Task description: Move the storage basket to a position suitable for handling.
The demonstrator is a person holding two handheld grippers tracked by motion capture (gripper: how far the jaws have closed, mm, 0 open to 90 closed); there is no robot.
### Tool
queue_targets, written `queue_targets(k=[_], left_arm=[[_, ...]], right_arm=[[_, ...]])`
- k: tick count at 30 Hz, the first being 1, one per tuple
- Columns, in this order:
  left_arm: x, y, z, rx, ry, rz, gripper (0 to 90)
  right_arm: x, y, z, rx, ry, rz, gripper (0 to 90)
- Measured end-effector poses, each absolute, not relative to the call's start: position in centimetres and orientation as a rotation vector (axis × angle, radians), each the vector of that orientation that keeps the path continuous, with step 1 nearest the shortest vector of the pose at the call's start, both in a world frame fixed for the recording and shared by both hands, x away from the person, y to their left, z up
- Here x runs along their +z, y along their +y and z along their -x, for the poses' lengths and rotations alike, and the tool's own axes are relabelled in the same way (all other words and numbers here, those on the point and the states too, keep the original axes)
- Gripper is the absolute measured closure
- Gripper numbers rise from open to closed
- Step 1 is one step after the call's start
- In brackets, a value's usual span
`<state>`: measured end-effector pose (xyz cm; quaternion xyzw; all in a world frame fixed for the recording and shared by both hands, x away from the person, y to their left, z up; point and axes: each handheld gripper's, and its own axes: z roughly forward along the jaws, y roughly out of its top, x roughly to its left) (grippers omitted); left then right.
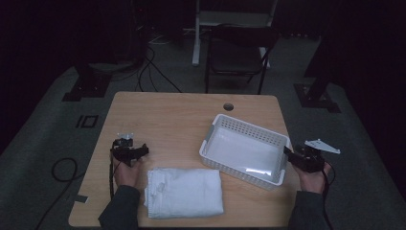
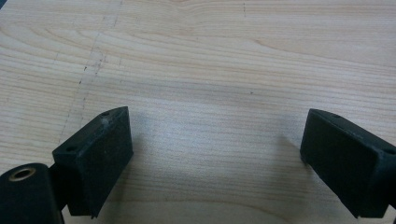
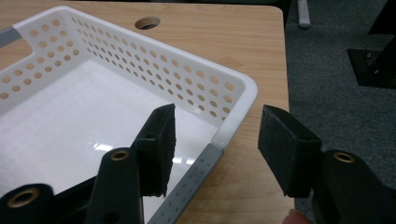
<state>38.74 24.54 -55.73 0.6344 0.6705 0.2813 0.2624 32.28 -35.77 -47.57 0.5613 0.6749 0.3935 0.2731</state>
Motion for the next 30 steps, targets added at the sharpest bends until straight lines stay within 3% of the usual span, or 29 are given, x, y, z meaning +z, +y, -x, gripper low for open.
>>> queue_targets(k=[11,30], left_arm=[[-55.7,24.7,-38.7,0.756,1.805,-1.722,9.8],[-55.1,23.4,-37.7,0.707,1.73,-1.806,29.3]], right_arm=[[-47.7,-35.8,-32.2,1.056,1.826,-1.508,41.4],[-48.5,-34.9,-31.7,1.032,1.874,-1.508,40.7]])
